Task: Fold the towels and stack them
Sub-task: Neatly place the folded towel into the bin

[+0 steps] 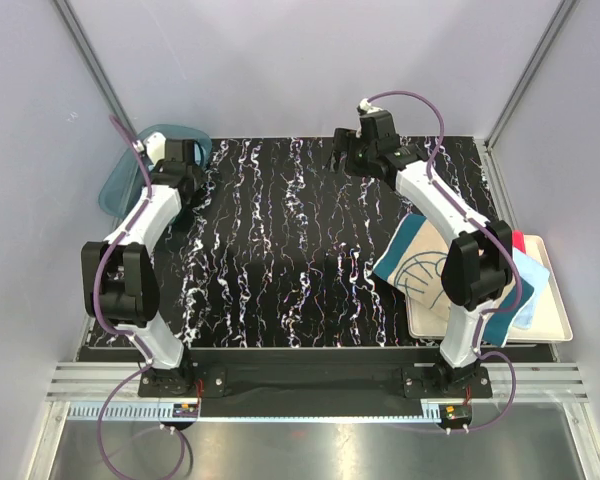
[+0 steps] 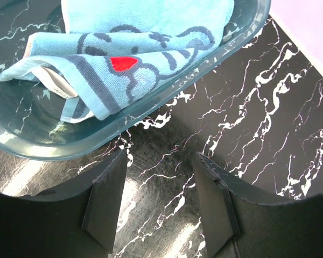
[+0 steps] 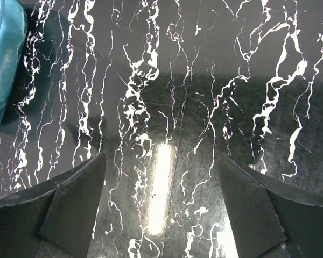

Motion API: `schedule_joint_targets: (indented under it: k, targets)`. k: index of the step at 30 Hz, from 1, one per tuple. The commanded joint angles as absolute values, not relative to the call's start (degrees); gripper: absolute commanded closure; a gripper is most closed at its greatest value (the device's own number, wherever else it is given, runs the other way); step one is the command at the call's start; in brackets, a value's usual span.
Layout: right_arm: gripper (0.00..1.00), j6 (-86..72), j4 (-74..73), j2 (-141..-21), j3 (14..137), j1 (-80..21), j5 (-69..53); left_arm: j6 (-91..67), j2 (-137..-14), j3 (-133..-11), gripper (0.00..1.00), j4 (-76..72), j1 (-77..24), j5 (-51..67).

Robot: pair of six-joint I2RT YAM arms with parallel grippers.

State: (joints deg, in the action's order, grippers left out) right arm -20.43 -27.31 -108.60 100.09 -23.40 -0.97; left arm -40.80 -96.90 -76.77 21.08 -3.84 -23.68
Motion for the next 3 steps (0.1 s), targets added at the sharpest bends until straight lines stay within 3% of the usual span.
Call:
schedule_joint_targets:
  k: [1,3]
  targets:
    - [0.09,-20.74,-23.64,-104.59,99.67,-23.73,-2.64,-39.38,-95.1,-77.34,0.43,17.49,-3.78,-22.41]
    - [0.05,-21.09,-24.25,-105.03,100.37,-23.82,-2.2,-38.67,-94.31,-76.99,0.43,17.49,-3.78,-22.06]
